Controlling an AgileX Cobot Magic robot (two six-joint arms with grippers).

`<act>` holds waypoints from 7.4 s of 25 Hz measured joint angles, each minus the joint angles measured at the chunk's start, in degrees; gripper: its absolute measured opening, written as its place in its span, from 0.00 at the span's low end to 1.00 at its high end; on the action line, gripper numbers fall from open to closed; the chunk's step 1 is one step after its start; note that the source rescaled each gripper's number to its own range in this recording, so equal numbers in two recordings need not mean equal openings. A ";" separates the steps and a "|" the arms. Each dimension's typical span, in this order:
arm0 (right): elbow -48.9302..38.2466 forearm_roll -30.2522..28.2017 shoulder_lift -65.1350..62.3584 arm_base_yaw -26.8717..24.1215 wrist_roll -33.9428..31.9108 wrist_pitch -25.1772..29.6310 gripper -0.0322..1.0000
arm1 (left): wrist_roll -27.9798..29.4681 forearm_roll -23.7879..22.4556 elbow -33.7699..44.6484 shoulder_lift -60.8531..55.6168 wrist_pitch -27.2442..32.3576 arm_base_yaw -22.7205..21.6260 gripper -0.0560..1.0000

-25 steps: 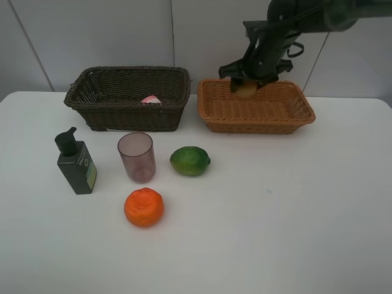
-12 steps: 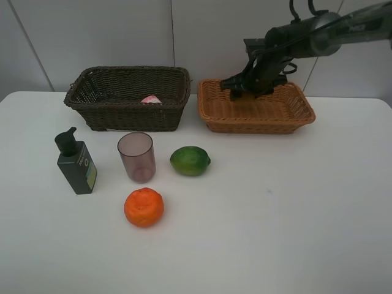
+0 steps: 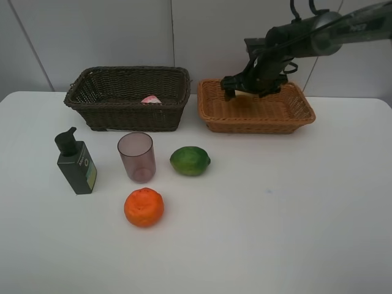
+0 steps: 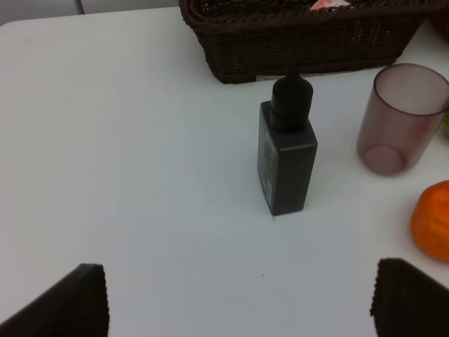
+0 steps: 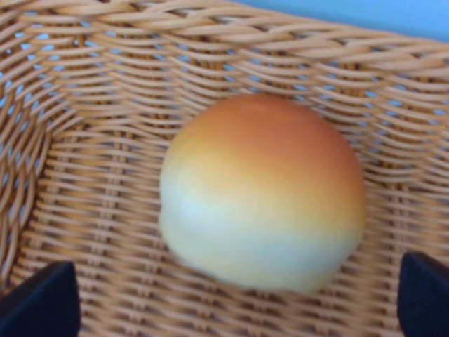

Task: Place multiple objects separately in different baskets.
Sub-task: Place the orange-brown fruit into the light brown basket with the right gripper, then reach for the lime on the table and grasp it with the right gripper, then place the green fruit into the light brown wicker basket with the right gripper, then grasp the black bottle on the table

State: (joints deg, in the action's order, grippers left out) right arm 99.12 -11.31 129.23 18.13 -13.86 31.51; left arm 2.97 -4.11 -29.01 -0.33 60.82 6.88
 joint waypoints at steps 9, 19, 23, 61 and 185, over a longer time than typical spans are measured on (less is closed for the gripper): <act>0.00 3.34 -8.65 4.08 21.11 19.16 0.98 | 0.00 -0.04 0.00 0.00 0.00 0.00 0.97; 0.00 10.49 -9.53 14.92 48.72 35.17 0.98 | 0.00 -0.04 0.00 0.00 0.00 0.00 0.97; 0.00 10.87 -9.53 19.77 54.12 35.20 0.98 | 0.00 -0.04 0.00 0.00 0.00 0.00 0.97; 0.04 6.46 1.29 22.96 54.14 22.45 0.98 | 0.00 -0.04 0.00 0.00 0.00 0.00 0.97; -10.51 6.84 -20.65 8.16 2.96 27.24 1.00 | 0.00 -0.04 0.00 0.00 0.00 0.00 0.97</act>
State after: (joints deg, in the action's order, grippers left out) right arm 88.61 -4.47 108.58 26.29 -10.90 58.76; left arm 2.97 -4.16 -29.01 -0.33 60.82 6.88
